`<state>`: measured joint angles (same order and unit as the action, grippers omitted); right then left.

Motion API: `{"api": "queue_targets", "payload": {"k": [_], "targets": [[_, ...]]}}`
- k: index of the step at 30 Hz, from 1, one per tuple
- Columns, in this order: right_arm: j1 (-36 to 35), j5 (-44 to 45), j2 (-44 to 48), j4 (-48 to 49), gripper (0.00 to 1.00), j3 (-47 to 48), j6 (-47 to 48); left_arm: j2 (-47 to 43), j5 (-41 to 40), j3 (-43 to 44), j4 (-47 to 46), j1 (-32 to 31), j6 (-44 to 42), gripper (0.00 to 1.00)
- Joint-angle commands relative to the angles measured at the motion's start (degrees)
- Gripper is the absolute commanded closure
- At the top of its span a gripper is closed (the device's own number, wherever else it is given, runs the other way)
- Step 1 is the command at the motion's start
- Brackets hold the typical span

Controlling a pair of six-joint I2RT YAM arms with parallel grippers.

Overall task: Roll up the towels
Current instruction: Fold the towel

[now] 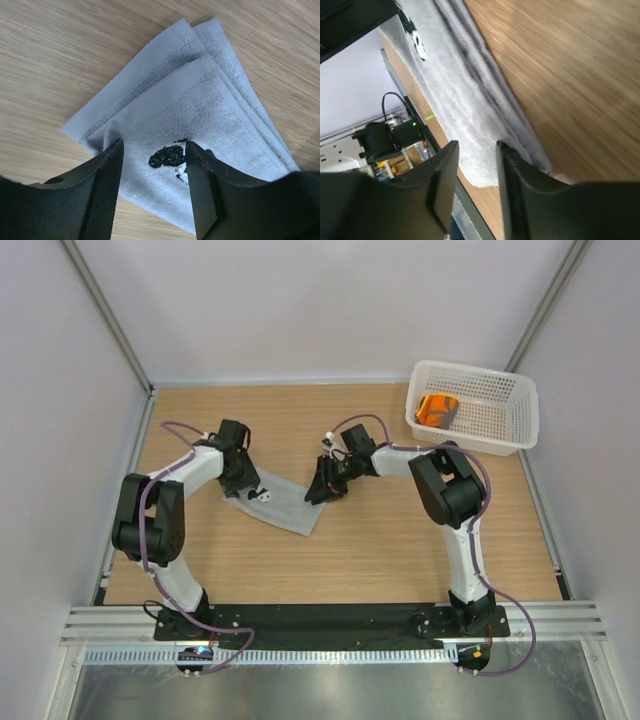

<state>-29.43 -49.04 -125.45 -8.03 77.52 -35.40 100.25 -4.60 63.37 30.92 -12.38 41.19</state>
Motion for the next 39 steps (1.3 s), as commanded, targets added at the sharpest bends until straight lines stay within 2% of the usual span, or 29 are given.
{"api": "queue_targets", "payload": {"k": [1, 3, 7, 10, 11, 15, 20, 27, 33, 39], "targets": [[0.4, 6.3, 6.3, -8.4, 0.55, 4.0, 4.0, -4.2, -9.3, 5.5, 5.1, -2.3, -2.3, 0.45], [0.6, 7.5, 9.1, -11.1, 0.49, 6.5, 3.9, -5.8, -11.9, 7.8, 8.7, -4.9, -2.9, 0.43], [2.3, 12.6, 15.1, -15.2, 0.44, 8.1, 2.4, -9.1, -19.7, 12.9, 14.0, -10.5, -3.2, 0.42], [5.6, 23.7, 21.0, -19.8, 0.43, 7.0, 0.9, -12.1, -21.5, 13.2, 16.0, -16.3, -2.3, 0.42], [6.3, 30.6, 22.4, -23.5, 0.43, 6.0, 1.0, -12.4, -22.5, 12.9, 16.4, -17.8, -1.9, 0.42], [9.0, 39.0, 30.3, -26.9, 0.43, 0.6, 1.9, -12.7, -24.3, 12.4, 17.6, -26.6, 0.6, 0.43], [9.5, 42.5, 38.9, -29.1, 0.43, -4.8, 2.9, -8.0, -25.0, 12.7, 17.9, -36.5, 2.7, 0.44], [9.4, 43.8, 44.7, -29.6, 0.43, -11.1, 2.8, 3.3, -25.1, 17.7, 18.9, -45.3, 4.2, 0.46], [9.6, 44.1, 46.4, -30.8, 0.43, -12.3, 3.9, 11.3, -28.5, 21.5, 23.7, -46.6, 6.9, 0.44], [10.2, 43.6, 46.8, -31.6, 0.42, -12.4, 4.9, 14.9, -31.4, 22.5, 26.2, -46.6, 7.8, 0.43]]}}
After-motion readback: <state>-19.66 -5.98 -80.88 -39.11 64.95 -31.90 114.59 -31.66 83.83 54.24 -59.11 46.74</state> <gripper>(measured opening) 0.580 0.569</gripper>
